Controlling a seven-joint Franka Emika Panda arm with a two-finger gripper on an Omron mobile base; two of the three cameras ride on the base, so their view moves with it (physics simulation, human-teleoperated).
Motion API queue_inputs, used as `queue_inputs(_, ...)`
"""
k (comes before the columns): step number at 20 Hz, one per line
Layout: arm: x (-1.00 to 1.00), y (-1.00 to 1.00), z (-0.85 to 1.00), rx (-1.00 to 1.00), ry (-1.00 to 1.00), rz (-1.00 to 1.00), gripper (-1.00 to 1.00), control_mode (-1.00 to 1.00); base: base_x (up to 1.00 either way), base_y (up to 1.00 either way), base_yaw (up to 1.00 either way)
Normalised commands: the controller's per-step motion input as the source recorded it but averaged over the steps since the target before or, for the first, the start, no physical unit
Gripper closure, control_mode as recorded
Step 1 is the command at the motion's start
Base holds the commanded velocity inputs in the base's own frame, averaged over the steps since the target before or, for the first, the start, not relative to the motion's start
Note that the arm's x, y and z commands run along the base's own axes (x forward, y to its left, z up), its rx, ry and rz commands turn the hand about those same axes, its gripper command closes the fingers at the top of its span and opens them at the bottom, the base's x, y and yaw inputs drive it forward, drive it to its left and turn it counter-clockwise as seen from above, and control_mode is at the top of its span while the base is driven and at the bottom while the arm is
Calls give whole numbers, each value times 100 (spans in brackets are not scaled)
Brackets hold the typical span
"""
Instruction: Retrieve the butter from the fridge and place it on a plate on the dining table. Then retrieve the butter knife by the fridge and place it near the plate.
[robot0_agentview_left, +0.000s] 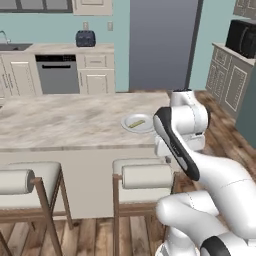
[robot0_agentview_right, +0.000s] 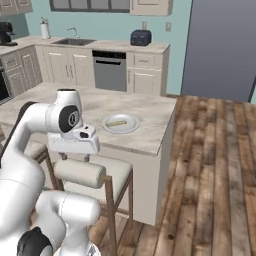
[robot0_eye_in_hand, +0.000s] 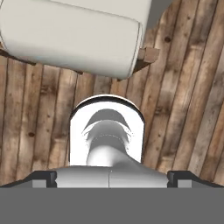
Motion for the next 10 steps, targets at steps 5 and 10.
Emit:
queue_inputs(5,0,0,0,0,0,0,-100,100,-48,74,31)
queue_inputs(10,0,0,0,0,0,0,-100,100,-5,81,79)
